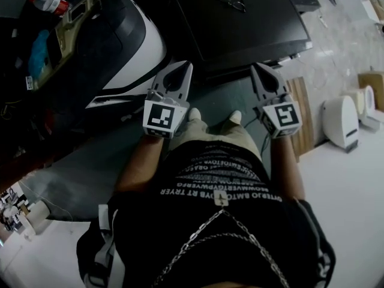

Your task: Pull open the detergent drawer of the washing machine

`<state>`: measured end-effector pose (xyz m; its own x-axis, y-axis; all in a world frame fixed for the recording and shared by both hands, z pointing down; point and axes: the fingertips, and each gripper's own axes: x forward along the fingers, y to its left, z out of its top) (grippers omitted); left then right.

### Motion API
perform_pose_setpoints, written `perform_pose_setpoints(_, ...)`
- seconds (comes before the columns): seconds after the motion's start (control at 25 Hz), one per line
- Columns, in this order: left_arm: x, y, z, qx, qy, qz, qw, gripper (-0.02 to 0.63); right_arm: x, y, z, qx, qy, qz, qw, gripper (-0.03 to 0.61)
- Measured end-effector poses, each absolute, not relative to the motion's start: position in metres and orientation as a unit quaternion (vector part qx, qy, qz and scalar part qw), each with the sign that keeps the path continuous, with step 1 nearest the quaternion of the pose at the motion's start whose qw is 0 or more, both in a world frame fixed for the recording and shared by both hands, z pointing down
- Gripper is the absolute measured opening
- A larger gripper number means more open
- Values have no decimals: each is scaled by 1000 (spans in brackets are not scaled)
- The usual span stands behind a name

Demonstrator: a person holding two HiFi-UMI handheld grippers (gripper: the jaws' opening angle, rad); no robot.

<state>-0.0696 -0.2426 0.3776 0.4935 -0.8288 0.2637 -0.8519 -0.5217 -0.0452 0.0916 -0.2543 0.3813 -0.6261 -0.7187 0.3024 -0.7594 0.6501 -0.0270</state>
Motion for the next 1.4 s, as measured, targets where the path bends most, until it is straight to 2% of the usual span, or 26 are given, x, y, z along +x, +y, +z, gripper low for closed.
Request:
perform_pose_setpoints(0.36,-51,-233,401,814,-557,149,66,-6,123,-271,393,344,-925,72,147,3)
perform_pose_setpoints(0.72,-31,-216,457,769,-608,166,104,-6,154,-277,446,274,-940,80,187,2)
perform_pose_setpoints(1.4,-17,-211,553,750,-606,208,163,-6,169,-278,554,235,-934,120,240,3)
